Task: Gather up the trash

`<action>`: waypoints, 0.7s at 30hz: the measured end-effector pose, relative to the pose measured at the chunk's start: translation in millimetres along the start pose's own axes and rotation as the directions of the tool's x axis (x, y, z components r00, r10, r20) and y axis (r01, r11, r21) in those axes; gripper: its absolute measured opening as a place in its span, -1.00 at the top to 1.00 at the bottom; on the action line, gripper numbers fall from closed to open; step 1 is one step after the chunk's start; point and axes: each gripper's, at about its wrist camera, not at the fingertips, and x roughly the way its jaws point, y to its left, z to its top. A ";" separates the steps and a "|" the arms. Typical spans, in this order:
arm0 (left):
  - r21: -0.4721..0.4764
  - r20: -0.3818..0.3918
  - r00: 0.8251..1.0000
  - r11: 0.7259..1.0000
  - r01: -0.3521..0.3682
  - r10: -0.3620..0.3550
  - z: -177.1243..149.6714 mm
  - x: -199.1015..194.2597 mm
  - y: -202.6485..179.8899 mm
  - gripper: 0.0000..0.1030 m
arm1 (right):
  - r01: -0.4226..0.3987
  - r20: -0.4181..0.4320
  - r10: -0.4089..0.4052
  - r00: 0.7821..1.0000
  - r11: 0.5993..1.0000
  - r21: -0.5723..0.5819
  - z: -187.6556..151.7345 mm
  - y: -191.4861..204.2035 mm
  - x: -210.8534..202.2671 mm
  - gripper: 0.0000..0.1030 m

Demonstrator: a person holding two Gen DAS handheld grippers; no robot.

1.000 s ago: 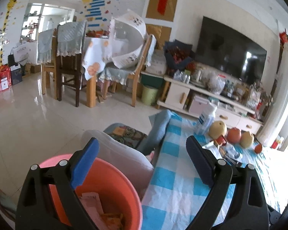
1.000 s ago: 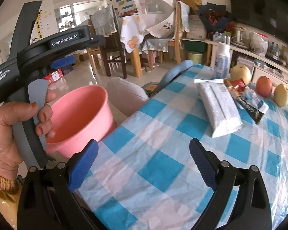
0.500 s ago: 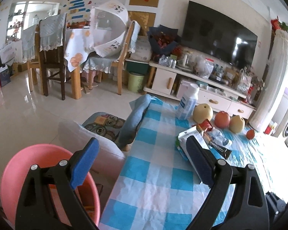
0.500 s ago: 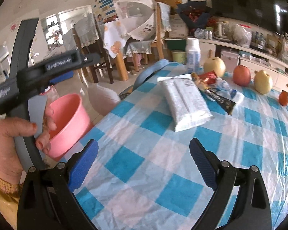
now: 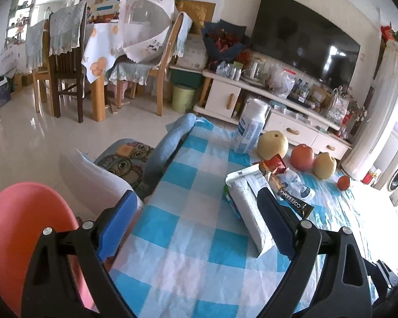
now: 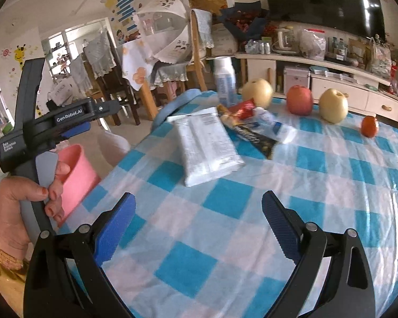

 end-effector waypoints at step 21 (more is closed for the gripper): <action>-0.026 -0.205 0.975 0.995 -0.097 0.089 65.3 172.0 -111.2 -0.52 | 0.128 0.020 -0.132 0.991 0.981 0.148 17.6 -146.2 20.7 -0.84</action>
